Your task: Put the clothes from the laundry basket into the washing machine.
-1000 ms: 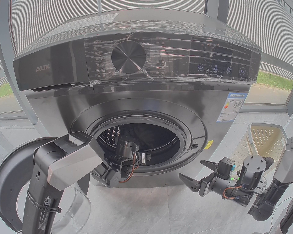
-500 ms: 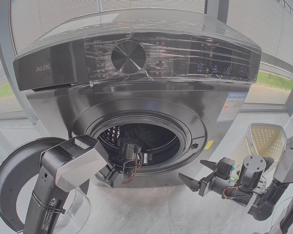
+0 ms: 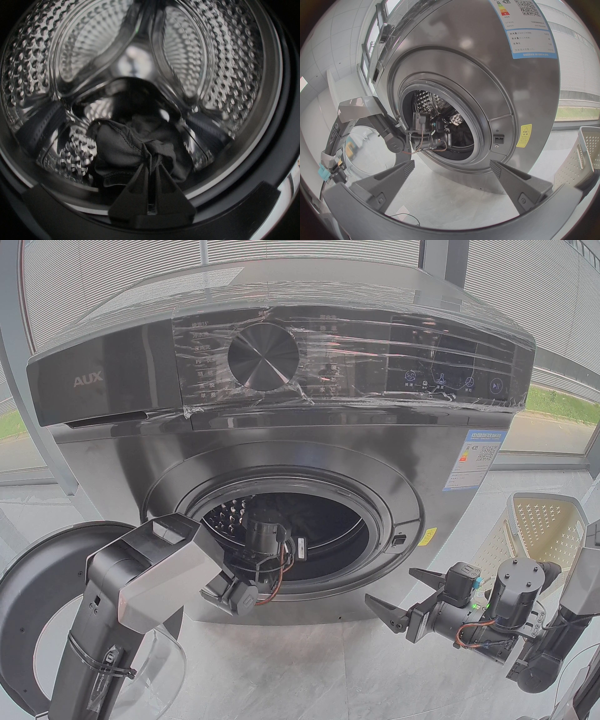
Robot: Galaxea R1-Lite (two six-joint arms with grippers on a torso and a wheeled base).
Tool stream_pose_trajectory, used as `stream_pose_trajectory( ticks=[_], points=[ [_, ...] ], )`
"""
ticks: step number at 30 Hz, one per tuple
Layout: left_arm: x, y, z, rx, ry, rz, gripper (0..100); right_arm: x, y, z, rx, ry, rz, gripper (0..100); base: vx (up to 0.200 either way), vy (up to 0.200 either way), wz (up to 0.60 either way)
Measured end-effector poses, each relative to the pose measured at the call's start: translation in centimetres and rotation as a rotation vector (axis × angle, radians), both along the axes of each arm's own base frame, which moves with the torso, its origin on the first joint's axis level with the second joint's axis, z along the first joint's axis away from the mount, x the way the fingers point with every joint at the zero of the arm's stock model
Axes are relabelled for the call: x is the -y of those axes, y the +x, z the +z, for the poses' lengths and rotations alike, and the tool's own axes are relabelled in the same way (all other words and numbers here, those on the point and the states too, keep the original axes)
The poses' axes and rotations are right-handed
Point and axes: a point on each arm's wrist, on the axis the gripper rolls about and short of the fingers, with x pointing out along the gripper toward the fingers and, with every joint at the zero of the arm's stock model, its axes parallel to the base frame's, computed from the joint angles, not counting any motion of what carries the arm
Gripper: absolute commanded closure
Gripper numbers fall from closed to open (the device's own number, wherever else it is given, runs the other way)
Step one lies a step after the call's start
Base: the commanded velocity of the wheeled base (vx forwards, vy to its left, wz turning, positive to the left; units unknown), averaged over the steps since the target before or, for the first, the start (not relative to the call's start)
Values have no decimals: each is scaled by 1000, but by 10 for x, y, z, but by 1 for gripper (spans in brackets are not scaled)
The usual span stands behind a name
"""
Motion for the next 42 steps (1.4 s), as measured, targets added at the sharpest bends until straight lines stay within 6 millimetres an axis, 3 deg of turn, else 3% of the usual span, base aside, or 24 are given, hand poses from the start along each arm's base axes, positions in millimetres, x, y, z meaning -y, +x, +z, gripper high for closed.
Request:
stream_pose_trajectory(
  ticks=[6,15,16,24,30,37,42],
  points=[
    [-1,26,27,137,-71,74,100,0,0,0,0,1,0,0,0,0,0],
    [-16,51,34,215,-103,129,100,0,0,0,-1,1,-3,0,0,0,0],
    [-16,52,34,218,-104,131,0,0,0,0,-1,2,-2,0,0,0,0],
    [-16,54,31,222,-119,134,0,0,0,0,-1,1,-2,0,0,0,0],
    [-12,43,23,187,-104,119,0,1,0,0,0,1,-3,0,0,0,0],
    [-2,3,16,93,-51,62,0,1,0,1,1,2,-4,0,0,0,0],
    [7,-45,17,20,-7,-10,0,2,-1,1,0,1,-4,0,0,0,0]
  ],
)
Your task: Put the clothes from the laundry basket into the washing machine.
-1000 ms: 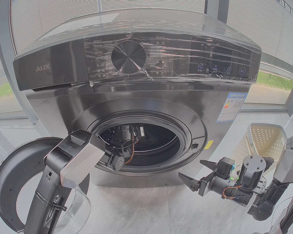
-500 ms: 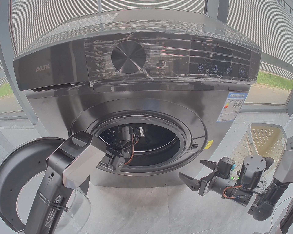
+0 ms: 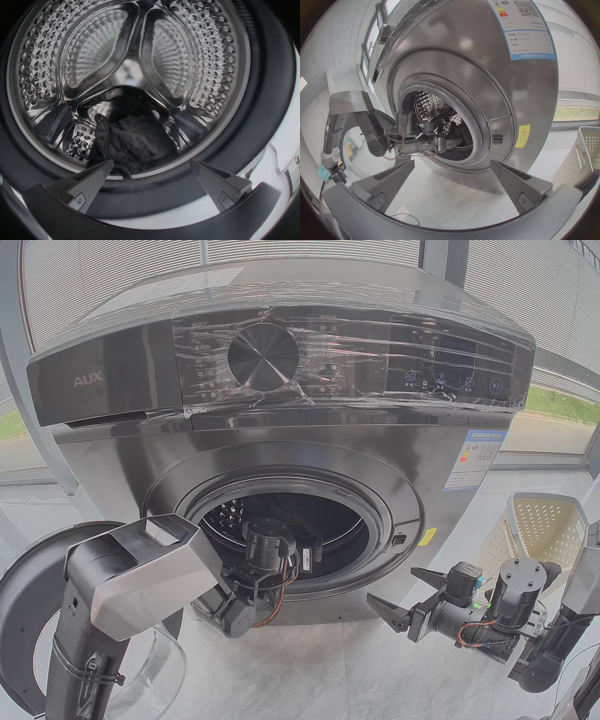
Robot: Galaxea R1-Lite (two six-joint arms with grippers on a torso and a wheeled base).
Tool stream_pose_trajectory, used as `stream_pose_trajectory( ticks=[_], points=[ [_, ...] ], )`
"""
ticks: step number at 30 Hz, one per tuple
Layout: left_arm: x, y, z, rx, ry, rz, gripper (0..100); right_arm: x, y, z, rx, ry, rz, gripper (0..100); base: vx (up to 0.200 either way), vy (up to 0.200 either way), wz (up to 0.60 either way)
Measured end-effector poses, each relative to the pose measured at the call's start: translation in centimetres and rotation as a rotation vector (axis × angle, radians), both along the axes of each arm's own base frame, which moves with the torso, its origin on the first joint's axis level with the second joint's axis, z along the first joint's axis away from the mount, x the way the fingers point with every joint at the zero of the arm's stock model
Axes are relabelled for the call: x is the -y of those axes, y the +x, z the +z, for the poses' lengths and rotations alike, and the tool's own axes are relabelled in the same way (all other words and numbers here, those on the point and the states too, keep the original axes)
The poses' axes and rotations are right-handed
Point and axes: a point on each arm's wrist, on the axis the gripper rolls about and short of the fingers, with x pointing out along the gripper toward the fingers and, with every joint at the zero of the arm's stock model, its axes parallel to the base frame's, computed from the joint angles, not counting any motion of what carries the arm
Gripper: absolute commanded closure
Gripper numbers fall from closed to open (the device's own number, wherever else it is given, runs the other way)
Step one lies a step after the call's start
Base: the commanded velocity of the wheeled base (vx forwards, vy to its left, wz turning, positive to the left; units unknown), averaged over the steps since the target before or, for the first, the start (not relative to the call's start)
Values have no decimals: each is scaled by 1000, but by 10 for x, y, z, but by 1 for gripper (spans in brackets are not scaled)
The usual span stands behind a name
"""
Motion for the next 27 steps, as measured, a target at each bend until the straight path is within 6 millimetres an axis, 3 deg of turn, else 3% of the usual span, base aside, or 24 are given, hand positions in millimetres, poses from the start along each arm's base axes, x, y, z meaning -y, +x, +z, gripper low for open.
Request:
stream_pose_trajectory(
  ticks=[9,15,22,27],
  points=[
    [0,-98,11,-67,45,-147,0,2,-3,0,-6,-5,0,0,0,0,0],
    [-16,-154,31,-32,-13,-221,0,7,-10,1,-11,-10,1,0,0,0,0],
    [-47,-197,76,62,-129,-240,0,19,-25,7,-14,-12,-9,0,0,0,0],
    [-73,-217,106,133,-207,-186,0,33,-35,18,14,15,-65,0,0,0,0]
  ],
)
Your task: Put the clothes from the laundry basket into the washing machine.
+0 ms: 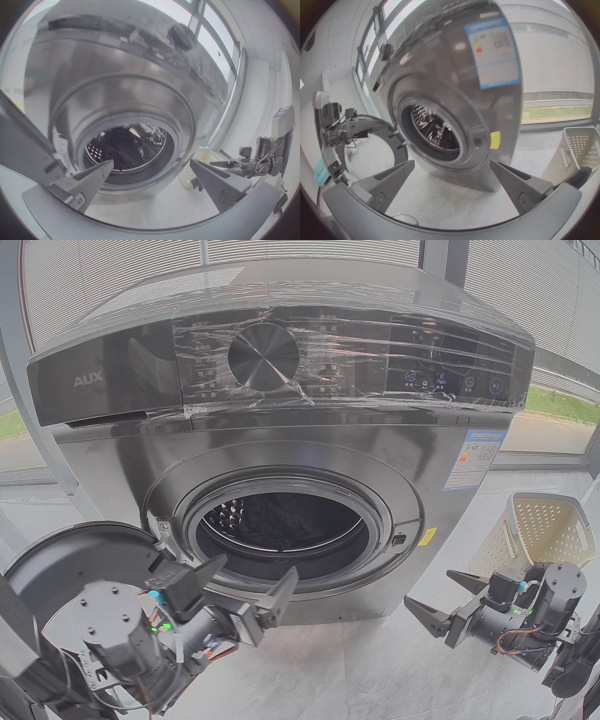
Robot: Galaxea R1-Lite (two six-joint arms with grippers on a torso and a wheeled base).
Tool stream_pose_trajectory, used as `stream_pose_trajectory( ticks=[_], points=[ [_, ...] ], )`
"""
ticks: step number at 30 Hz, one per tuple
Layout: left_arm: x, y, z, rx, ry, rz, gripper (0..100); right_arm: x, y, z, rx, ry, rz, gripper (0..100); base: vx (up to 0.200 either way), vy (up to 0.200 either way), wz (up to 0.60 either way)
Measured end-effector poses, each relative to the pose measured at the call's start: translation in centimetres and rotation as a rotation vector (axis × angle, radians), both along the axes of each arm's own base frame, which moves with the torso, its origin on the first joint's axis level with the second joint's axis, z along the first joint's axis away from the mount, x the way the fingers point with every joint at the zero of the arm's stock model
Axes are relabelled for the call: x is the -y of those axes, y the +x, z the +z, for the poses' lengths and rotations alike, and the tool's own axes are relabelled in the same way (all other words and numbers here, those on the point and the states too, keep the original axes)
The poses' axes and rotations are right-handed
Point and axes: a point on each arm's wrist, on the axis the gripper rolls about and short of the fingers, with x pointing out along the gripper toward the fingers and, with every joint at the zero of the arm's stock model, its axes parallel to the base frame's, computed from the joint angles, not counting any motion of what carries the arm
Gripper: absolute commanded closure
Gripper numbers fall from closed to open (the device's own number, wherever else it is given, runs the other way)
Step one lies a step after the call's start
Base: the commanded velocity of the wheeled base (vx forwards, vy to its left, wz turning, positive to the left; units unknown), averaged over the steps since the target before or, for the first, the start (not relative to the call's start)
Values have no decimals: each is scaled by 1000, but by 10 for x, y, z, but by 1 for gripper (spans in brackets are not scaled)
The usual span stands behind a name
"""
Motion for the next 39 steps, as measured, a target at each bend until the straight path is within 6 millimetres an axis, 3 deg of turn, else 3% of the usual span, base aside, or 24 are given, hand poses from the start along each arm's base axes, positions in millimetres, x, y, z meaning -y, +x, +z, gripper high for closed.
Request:
stream_pose_trajectory(
  ticks=[7,12,25,39],
  points=[
    [-52,-24,12,26,-28,116,0,28,-7,27,109,59,-148,0,0,0,0],
    [-73,-32,14,59,14,179,0,40,-11,36,152,67,-202,0,0,0,0],
    [-84,-38,22,122,54,210,0,53,-30,43,126,41,-231,0,-200,0,0],
    [-99,-50,21,90,140,225,0,87,-83,37,18,-71,-285,0,-200,0,0]
  ],
)
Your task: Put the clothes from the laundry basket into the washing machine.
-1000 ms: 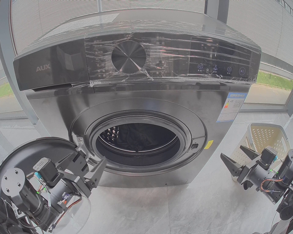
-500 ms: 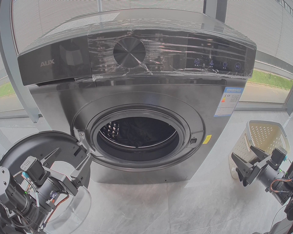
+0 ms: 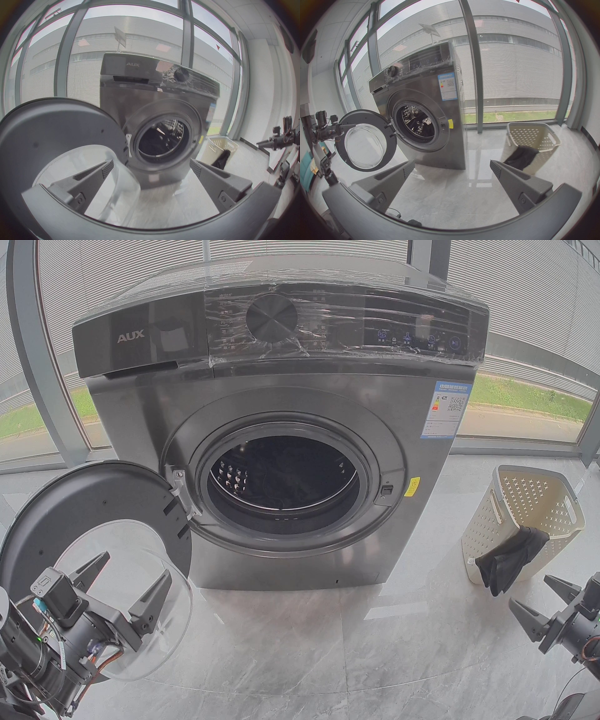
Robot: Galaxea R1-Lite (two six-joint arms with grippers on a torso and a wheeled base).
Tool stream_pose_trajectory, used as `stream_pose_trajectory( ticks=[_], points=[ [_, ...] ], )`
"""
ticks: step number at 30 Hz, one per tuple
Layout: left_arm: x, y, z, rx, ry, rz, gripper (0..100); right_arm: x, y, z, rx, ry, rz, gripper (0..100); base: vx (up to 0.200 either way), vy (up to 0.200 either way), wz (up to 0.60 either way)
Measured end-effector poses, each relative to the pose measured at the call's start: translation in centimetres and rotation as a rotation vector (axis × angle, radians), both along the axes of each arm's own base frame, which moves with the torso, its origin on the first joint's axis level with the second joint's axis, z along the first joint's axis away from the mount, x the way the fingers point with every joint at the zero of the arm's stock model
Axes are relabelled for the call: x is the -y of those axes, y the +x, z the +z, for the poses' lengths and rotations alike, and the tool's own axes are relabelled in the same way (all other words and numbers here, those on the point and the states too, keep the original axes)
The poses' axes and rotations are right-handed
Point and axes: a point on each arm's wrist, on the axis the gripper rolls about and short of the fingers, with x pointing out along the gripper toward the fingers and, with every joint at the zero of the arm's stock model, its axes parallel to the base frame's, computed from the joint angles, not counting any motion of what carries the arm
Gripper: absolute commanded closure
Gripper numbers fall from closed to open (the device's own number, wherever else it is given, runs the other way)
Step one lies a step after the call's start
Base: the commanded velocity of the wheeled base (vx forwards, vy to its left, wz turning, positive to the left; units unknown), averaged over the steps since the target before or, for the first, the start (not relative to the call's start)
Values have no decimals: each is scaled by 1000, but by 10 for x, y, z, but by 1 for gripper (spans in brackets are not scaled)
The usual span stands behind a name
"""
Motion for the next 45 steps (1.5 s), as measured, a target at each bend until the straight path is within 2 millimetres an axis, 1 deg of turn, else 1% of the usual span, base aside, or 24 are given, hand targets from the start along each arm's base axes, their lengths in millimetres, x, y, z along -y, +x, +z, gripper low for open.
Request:
stream_pose_trajectory(
  ticks=[6,13,18,23,26,29,35,39,45],
  points=[
    [-16,-18,0,-31,30,-4,0,17,-23,1,55,2,-86,0,-200,0,0],
    [-31,-33,0,-33,25,9,0,28,-51,-7,90,4,-160,0,0,0,0],
    [-43,-45,-4,-52,35,23,0,34,-71,-15,139,12,-214,0,0,0,0],
    [-58,-61,-8,-50,28,75,0,36,-84,-22,182,19,-252,0,0,0,0],
    [-67,-72,-14,-57,33,90,0,36,-90,-27,194,20,-259,0,0,0,0],
    [-76,-87,-22,-46,32,89,0,36,-96,-32,204,20,-257,0,0,0,0],
    [-85,-113,-40,-15,37,80,0,35,-103,-39,229,10,-270,0,0,0,0],
    [-87,-123,-51,-24,50,174,0,35,-106,-42,236,-19,-306,0,0,0,0],
    [-86,-129,-54,4,43,303,0,35,-107,-47,210,-31,-305,0,0,0,0]
  ],
)
